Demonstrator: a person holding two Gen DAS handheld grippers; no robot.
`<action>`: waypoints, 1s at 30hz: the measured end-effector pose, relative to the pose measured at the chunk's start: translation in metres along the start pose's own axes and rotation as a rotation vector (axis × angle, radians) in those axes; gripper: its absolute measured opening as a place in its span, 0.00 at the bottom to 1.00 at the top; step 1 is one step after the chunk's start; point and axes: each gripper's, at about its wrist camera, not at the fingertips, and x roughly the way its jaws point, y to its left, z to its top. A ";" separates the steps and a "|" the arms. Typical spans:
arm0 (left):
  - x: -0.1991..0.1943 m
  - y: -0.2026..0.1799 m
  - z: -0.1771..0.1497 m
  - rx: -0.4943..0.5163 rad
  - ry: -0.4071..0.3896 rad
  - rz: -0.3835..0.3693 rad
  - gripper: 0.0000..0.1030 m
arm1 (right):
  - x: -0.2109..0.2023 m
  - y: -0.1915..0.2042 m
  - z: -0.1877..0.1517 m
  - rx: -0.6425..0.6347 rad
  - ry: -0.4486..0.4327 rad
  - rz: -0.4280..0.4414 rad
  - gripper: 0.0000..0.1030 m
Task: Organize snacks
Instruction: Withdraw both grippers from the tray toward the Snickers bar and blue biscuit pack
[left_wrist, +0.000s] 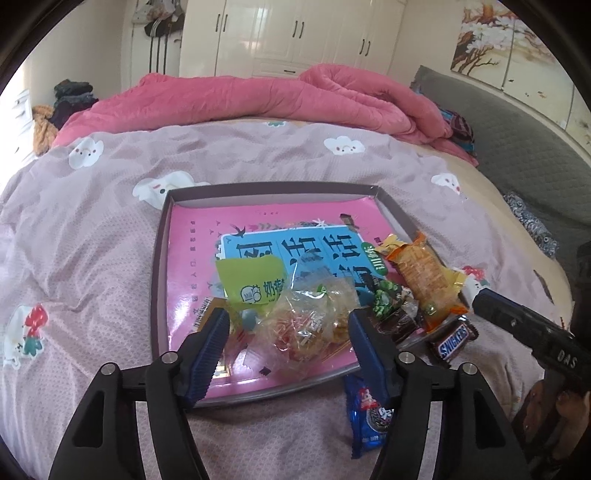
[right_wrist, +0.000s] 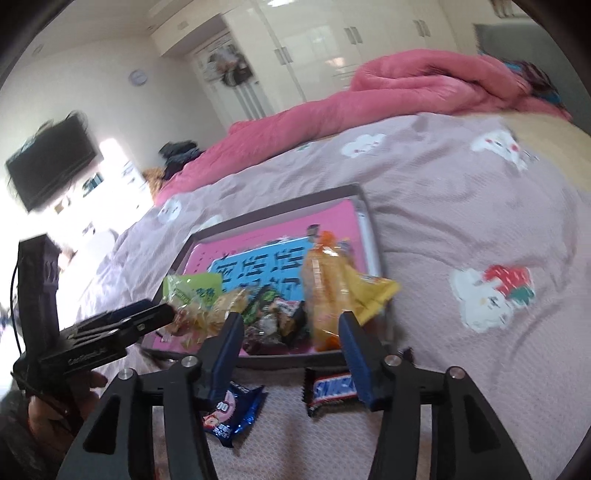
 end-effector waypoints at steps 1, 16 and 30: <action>-0.003 0.000 0.000 0.001 -0.005 0.000 0.68 | -0.002 -0.002 0.001 0.005 -0.007 -0.013 0.56; -0.033 -0.016 -0.018 -0.007 0.020 -0.083 0.70 | -0.009 -0.023 -0.012 0.095 0.062 -0.096 0.58; -0.002 -0.043 -0.053 -0.032 0.180 -0.168 0.70 | 0.014 -0.056 -0.031 0.295 0.192 -0.053 0.61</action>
